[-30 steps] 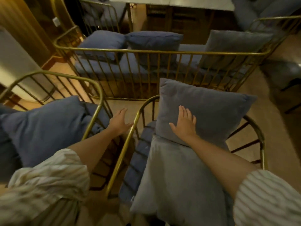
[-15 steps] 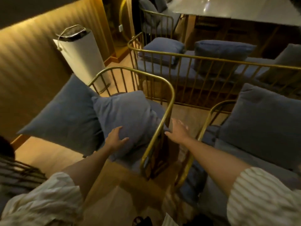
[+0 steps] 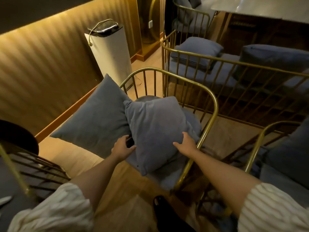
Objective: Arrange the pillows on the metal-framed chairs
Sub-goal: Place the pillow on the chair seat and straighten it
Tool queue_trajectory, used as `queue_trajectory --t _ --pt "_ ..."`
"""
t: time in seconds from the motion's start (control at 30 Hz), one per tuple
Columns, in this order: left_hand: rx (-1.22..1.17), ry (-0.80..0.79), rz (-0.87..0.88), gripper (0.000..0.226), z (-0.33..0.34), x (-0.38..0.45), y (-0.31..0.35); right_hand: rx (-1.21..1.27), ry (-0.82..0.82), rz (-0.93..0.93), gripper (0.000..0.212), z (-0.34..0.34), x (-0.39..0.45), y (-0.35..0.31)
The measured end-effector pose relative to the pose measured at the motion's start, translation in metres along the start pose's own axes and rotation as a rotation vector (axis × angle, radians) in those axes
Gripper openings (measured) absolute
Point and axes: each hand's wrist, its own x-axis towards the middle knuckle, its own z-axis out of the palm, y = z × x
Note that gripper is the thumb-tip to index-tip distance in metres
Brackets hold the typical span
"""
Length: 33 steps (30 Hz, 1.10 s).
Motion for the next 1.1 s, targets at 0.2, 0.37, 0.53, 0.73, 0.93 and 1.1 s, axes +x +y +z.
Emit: queue_trajectory --t 0.2,0.37,0.53,0.73,0.93,1.1 --pt "-0.149 -0.012 -0.059 0.069 0.005 0.058 0.011 0.088 -0.005 0.081 0.081 -0.012 0.062 -0.021" --pt "-0.271 -0.081 -0.146 0.071 0.018 0.107 0.013 0.224 0.016 0.141 0.078 -0.017 0.113 -0.021" --pt "-0.292 -0.09 -0.232 0.071 0.045 0.151 0.007 0.455 0.074 0.338 0.067 -0.004 0.157 -0.014" --pt "-0.587 0.1 -0.397 0.113 0.076 0.2 0.006 0.48 0.157 0.453 0.075 0.024 0.209 0.009" --pt "-0.707 0.223 -0.455 0.129 0.107 0.242 -0.005 0.394 0.147 0.48 0.12 0.043 0.266 0.067" --pt "-0.684 0.254 -0.408 0.122 0.118 0.265 -0.019 0.52 0.155 0.505 0.141 0.058 0.297 0.097"
